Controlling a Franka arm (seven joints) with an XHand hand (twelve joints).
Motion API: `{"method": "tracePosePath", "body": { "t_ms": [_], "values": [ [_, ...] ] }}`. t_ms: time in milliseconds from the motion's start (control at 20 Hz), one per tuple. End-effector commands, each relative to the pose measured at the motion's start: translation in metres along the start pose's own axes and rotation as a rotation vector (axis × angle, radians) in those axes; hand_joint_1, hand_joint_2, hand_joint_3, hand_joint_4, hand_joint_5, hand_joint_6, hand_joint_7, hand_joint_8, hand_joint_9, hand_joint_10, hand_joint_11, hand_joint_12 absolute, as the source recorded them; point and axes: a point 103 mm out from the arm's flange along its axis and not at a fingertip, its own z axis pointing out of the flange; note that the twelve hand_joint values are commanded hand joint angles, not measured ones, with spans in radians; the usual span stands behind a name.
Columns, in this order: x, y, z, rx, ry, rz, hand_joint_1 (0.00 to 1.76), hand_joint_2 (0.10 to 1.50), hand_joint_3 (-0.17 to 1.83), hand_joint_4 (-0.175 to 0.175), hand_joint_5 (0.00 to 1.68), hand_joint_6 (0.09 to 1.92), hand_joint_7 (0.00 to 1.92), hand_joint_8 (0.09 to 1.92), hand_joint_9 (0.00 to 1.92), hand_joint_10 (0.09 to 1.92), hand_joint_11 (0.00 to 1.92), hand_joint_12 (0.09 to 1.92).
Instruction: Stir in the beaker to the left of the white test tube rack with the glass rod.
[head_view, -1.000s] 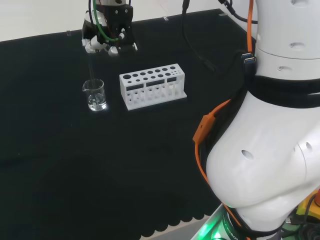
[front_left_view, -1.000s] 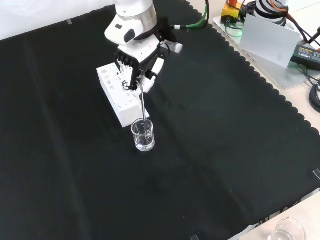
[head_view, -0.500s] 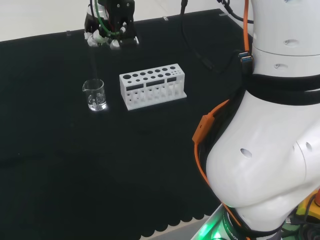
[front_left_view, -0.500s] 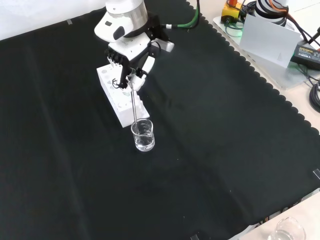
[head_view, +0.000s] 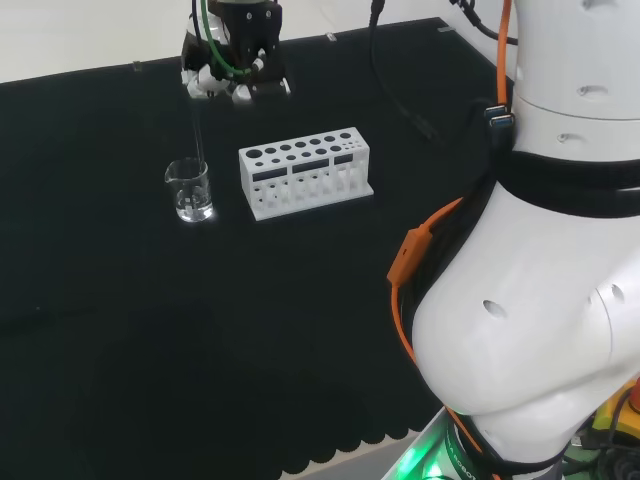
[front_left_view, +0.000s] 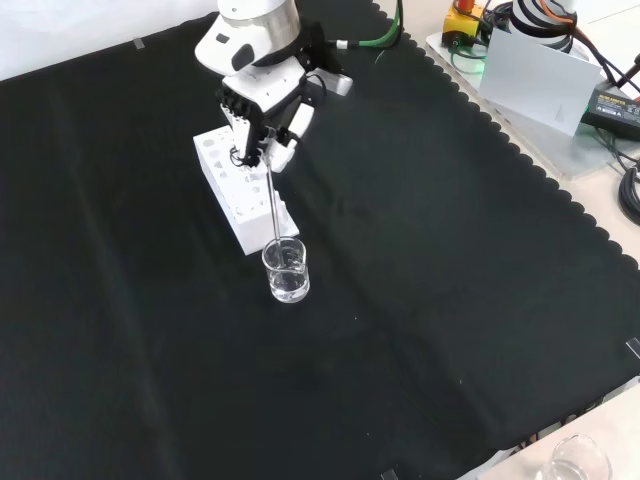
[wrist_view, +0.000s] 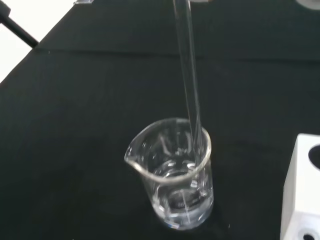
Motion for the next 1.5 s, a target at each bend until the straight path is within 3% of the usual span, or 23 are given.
{"method": "tracePosePath", "body": {
  "t_ms": [50,450,850,1150,1500],
  "values": [
    [0.023,-0.005,0.008,0.009,0.006,-0.025,1.29,1.10,-0.17,-0.085,1.12,0.74,1.31,0.63,1.65,0.65,1.67,0.71],
    [0.043,0.026,0.013,0.018,0.013,-0.063,1.29,1.10,-0.17,-0.085,1.12,0.74,1.31,0.63,1.65,0.65,1.67,0.71],
    [0.023,0.044,0.006,0.011,0.008,-0.039,1.29,1.10,-0.17,-0.085,1.12,0.74,1.31,0.63,1.65,0.65,1.67,0.71],
    [0.008,0.028,0.004,0.012,0.003,-0.014,1.29,1.10,-0.17,-0.086,1.12,0.74,1.31,0.63,1.65,0.65,1.67,0.71],
    [0.023,-0.005,-0.002,0.003,-0.002,-0.030,1.29,1.10,-0.17,-0.086,1.12,0.74,1.31,0.63,1.65,0.65,1.67,0.71]
  ]
}}
